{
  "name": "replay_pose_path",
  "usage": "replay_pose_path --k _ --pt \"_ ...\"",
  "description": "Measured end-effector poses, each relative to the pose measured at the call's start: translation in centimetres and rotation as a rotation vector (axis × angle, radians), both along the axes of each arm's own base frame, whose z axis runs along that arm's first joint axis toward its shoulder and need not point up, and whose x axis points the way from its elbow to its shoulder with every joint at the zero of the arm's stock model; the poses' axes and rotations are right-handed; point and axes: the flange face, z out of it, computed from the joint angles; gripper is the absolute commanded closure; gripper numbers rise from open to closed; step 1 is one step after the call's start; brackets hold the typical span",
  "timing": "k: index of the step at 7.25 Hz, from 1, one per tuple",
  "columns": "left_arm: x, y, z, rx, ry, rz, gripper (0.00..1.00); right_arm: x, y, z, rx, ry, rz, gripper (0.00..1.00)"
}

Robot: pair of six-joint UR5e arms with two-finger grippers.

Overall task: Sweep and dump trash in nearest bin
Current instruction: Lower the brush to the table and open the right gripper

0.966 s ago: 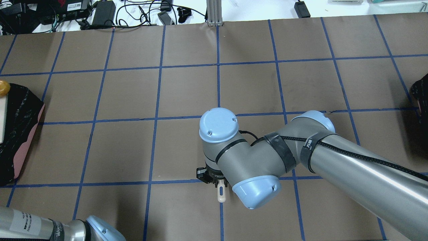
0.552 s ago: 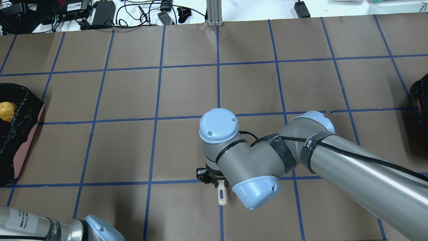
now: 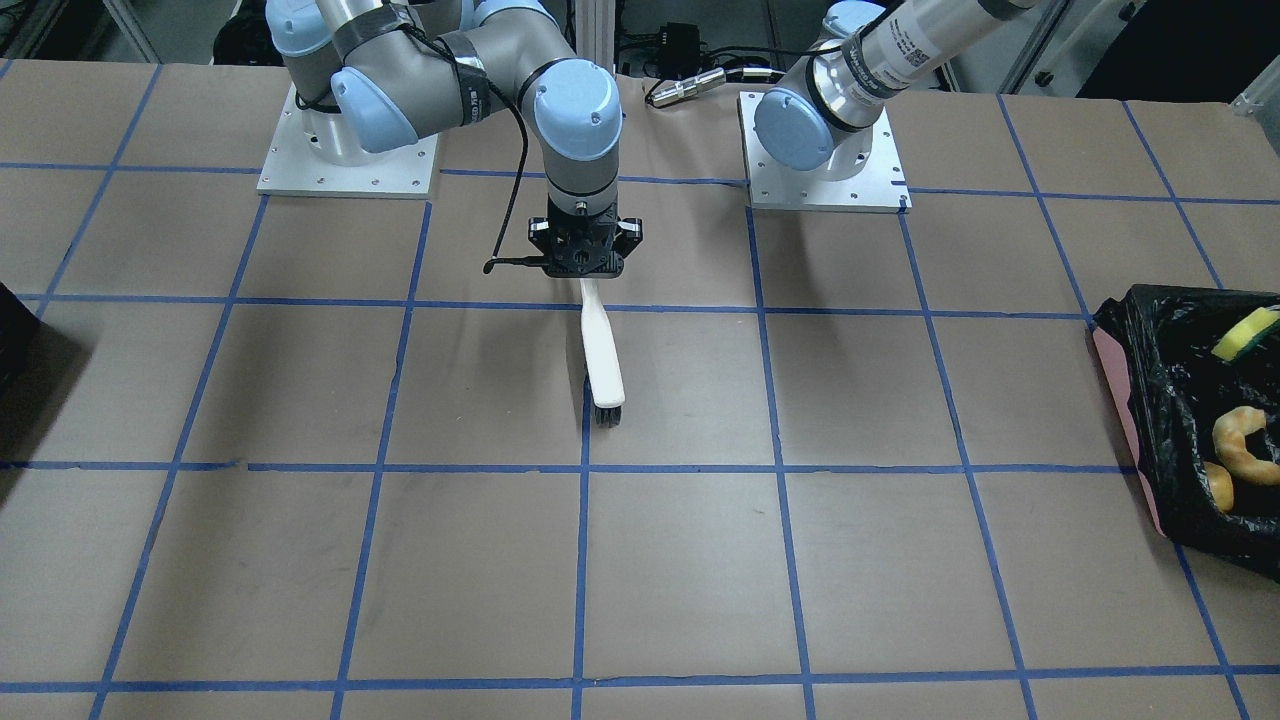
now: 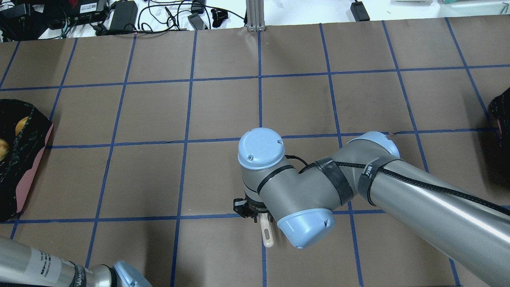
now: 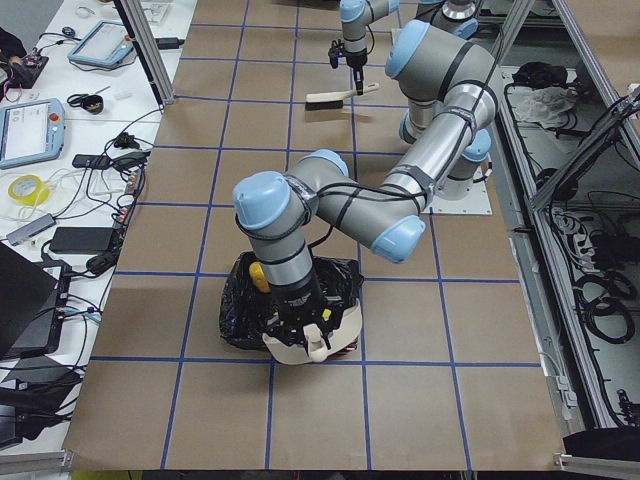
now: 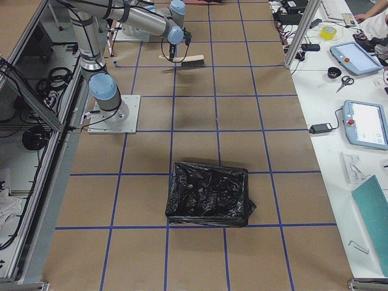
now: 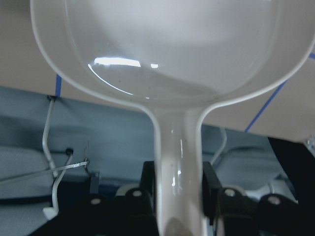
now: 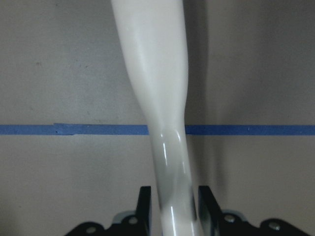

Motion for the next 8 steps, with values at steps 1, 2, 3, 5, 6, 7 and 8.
replay_pose_path --k 1,2,3,5,6,7,8 --pt "-0.9 -0.7 0.9 -0.012 -0.038 -0.01 1.0 0.0 -0.3 0.3 -0.014 -0.008 -0.004 0.46" --pt "-1.9 -1.3 2.2 -0.058 -0.066 -0.026 1.0 0.0 -0.6 0.7 -0.03 -0.016 -0.009 0.42" --pt "-3.8 -2.5 3.6 -0.122 -0.067 -0.064 1.0 0.1 -1.0 1.2 -0.045 -0.023 -0.015 0.38" --pt "-11.4 -6.7 6.5 -0.263 -0.054 -0.14 1.0 0.4 -2.6 3.7 -0.084 -0.047 -0.029 0.29" --pt "-14.7 -8.3 6.7 -0.347 -0.011 -0.128 1.0 0.3 -3.8 5.4 -0.093 -0.05 -0.044 0.24" --pt "-16.8 -9.4 5.4 -0.429 0.058 -0.071 1.0 0.0 -5.4 7.4 -0.1 -0.051 -0.058 0.2" --pt "-18.6 -10.3 3.1 -0.494 0.135 0.025 1.0 -0.7 -7.2 9.7 -0.107 -0.054 -0.062 0.16"
